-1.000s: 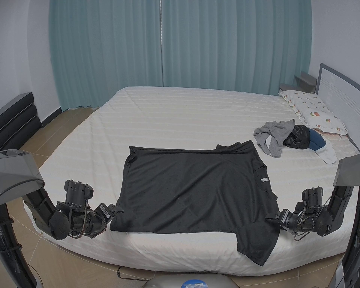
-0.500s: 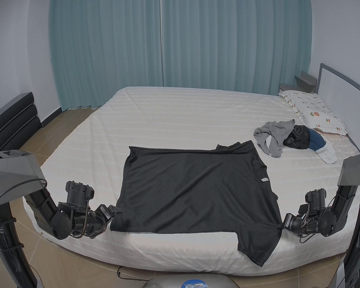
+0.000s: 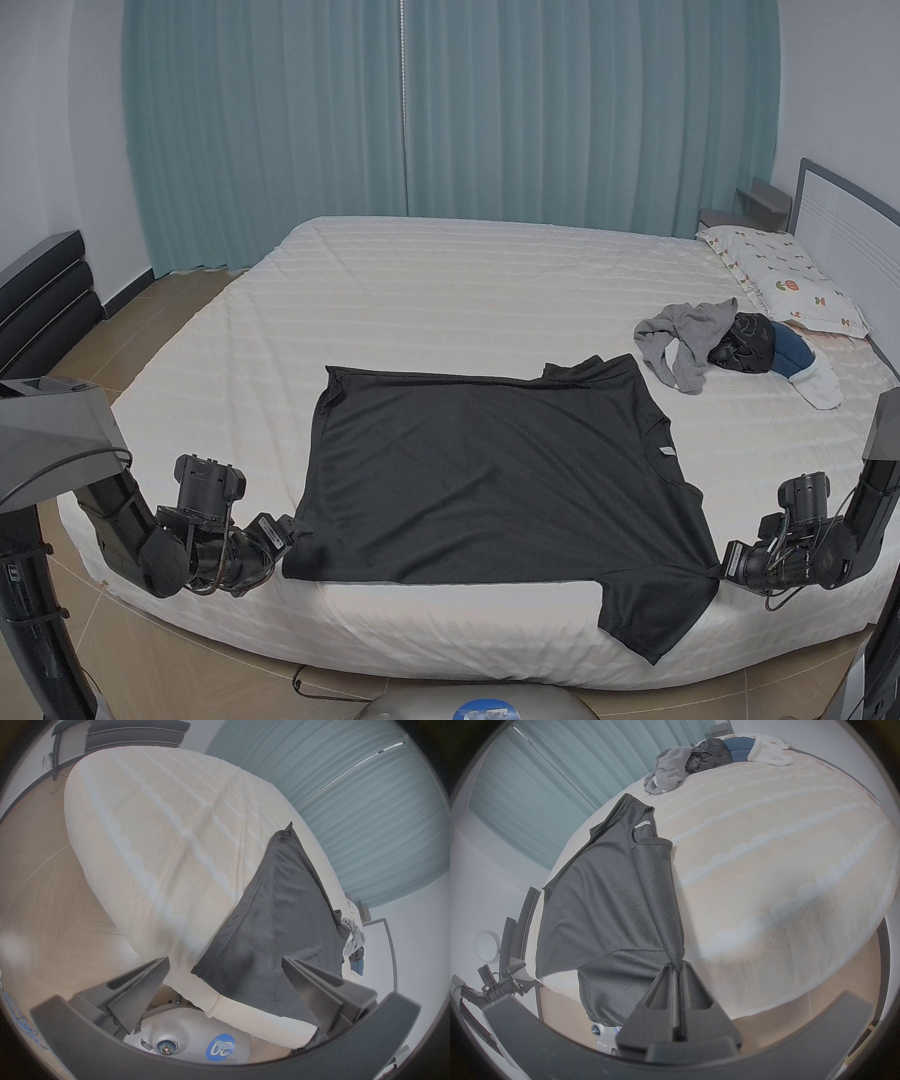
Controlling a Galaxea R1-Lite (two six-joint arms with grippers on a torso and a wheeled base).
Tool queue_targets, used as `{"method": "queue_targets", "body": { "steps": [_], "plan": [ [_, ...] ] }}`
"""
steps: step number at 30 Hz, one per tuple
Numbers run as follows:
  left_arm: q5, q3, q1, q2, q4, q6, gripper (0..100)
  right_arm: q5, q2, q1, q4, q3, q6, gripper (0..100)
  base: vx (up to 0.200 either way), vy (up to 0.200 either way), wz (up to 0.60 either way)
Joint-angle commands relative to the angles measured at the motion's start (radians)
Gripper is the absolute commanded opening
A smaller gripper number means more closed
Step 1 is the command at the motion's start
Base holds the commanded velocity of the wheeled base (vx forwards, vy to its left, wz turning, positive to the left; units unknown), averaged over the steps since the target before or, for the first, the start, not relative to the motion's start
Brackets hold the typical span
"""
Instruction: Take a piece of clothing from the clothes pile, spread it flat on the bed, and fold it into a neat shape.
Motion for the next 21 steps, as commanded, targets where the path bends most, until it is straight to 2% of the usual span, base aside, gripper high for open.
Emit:
{"method": "queue_targets", "body": {
  "steps": [1,6,11,12,21],
  "plan": [
    [0.033,-0.025,-0.008,0.038,-0.001,0.000,100,0.000,0.010,-0.001,0.000,-0.001,0.000,0,0.000,0.000,0.00],
    [0.083,-0.045,-0.048,0.067,-0.002,0.001,100,0.002,0.011,-0.003,0.000,-0.006,0.000,0,0.000,0.000,0.00],
    [0.093,-0.063,-0.063,0.079,-0.001,0.001,100,0.005,0.011,-0.003,-0.002,-0.006,0.000,0,0.000,0.000,0.00],
    [0.093,-0.066,-0.066,0.081,-0.001,0.003,0,0.010,0.011,-0.003,-0.002,-0.009,0.000,0,0.000,0.000,0.00],
    [0.094,-0.060,-0.075,0.081,0.002,0.003,0,0.010,0.034,-0.008,-0.016,-0.016,0.003,0,0.000,0.000,0.00]
  ]
}}
